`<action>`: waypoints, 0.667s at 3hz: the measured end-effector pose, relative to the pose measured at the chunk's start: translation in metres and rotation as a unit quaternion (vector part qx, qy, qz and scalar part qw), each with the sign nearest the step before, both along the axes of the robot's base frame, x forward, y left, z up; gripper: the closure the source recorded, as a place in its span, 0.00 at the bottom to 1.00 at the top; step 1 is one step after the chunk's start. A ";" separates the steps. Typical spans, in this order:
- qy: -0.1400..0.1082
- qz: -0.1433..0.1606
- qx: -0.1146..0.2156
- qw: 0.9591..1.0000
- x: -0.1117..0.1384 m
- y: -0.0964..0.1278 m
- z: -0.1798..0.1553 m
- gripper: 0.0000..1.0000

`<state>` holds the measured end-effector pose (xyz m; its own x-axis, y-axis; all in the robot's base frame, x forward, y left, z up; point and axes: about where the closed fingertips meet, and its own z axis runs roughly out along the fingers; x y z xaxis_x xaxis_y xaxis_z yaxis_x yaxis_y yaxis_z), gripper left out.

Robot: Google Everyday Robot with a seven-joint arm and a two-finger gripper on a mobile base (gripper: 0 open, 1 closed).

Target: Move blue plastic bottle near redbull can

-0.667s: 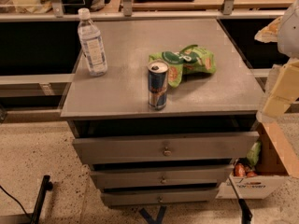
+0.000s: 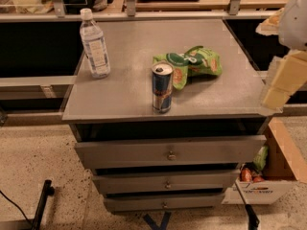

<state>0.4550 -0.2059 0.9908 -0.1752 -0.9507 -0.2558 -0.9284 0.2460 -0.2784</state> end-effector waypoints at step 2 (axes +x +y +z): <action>-0.019 0.028 0.008 0.999 0.067 0.026 0.018 0.00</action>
Offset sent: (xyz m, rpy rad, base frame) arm 0.1161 0.0428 0.0423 0.0364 -0.0747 0.0869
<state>0.5225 -0.1798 1.0084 -0.1112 -0.9547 -0.2760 -0.9296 0.1981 -0.3108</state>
